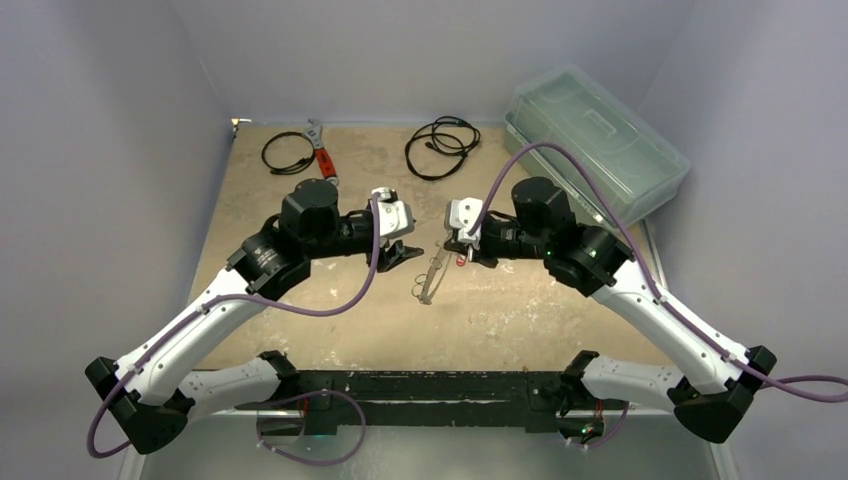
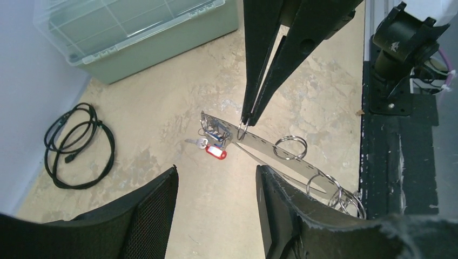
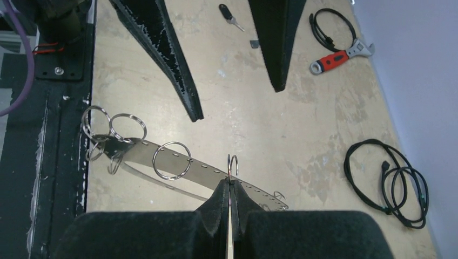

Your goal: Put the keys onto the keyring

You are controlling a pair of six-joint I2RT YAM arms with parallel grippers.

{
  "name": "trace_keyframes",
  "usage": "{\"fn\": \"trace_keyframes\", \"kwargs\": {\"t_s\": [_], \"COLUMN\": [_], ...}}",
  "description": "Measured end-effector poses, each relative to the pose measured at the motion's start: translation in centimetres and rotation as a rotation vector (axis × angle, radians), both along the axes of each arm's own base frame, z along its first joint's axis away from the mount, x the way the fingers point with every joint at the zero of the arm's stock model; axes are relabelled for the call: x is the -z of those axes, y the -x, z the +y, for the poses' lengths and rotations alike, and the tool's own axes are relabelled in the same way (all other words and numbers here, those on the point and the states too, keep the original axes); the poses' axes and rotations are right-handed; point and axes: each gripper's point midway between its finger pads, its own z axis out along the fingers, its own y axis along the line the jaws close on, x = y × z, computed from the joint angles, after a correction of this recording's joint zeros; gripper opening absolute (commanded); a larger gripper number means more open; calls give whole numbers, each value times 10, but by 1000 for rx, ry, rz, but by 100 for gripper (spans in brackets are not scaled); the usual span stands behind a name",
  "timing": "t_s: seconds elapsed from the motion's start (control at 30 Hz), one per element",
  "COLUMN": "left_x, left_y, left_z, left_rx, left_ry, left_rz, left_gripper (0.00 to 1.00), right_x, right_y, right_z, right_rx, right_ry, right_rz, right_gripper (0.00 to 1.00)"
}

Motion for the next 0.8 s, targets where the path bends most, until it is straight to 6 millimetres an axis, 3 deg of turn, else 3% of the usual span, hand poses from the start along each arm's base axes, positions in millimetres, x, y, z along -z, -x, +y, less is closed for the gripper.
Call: {"fn": "trace_keyframes", "kwargs": {"t_s": [0.3, 0.43, 0.57, 0.8], "left_x": [0, 14, 14, 17], "left_y": [-2, 4, 11, 18], "left_z": [-5, -8, -12, -19], "left_rx": [68, 115, 168, 228], "left_ry": [-8, -25, -13, -3], "left_rz": [-129, -120, -113, -91], "left_gripper": [48, 44, 38, 37], "right_x": [11, 15, 19, 23], "right_y": [8, 9, 8, 8], "right_z": [2, 3, 5, 7], "right_rx": [-12, -15, -19, -24], "right_ry": [36, 42, 52, 62], "right_rz": [9, 14, 23, 32], "right_gripper": [0, 0, 0, 0]}}
